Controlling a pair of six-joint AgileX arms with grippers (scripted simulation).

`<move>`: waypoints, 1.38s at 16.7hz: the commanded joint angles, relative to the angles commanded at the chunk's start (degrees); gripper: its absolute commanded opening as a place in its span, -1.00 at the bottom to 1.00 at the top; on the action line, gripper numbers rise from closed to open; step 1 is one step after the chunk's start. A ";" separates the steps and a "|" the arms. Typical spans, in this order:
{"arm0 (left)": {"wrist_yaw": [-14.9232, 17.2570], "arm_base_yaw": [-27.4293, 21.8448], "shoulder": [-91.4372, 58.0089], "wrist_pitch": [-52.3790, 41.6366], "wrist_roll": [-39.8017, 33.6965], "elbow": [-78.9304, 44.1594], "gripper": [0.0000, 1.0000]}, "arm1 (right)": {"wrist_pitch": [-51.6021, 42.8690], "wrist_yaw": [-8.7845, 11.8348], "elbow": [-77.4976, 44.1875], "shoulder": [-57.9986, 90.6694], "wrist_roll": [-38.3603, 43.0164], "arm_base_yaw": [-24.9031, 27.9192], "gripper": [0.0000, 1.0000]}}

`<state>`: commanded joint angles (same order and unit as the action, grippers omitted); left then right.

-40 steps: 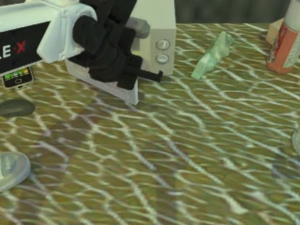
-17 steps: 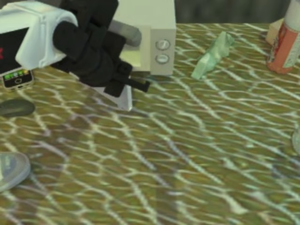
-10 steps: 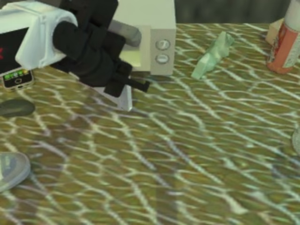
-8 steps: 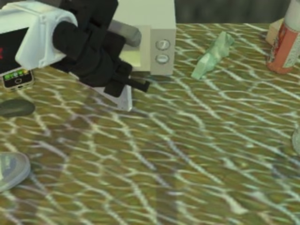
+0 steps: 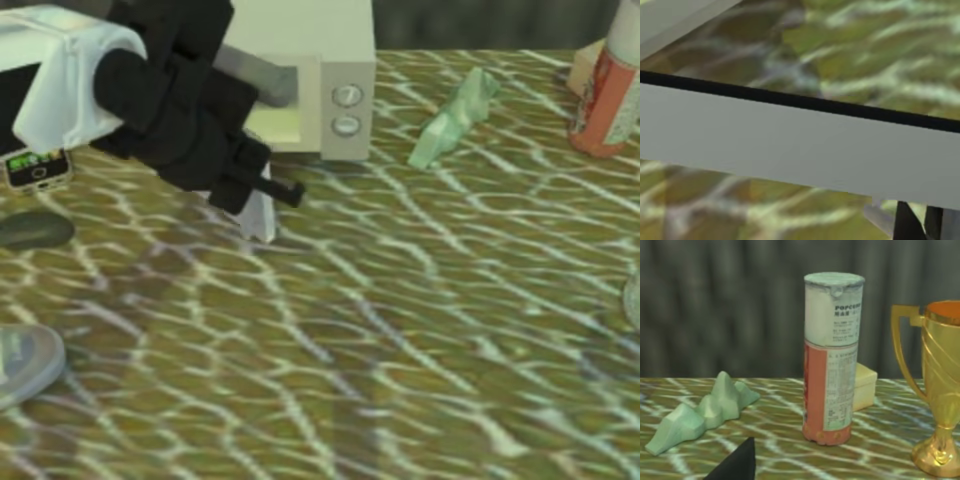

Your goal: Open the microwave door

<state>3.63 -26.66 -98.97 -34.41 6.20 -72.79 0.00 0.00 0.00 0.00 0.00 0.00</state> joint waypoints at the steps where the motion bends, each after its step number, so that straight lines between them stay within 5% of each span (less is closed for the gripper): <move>1: 0.76 0.56 0.43 -0.20 1.47 0.83 -1.00 | 0.00 0.00 0.00 0.00 0.00 0.00 1.00; 23: 2.47 1.75 2.21 0.16 4.52 1.94 -1.00 | 0.00 0.00 0.00 0.00 0.00 0.00 1.00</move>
<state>6.10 -24.90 -96.76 -34.24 10.72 -70.86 0.00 0.00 0.00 0.00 0.00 0.00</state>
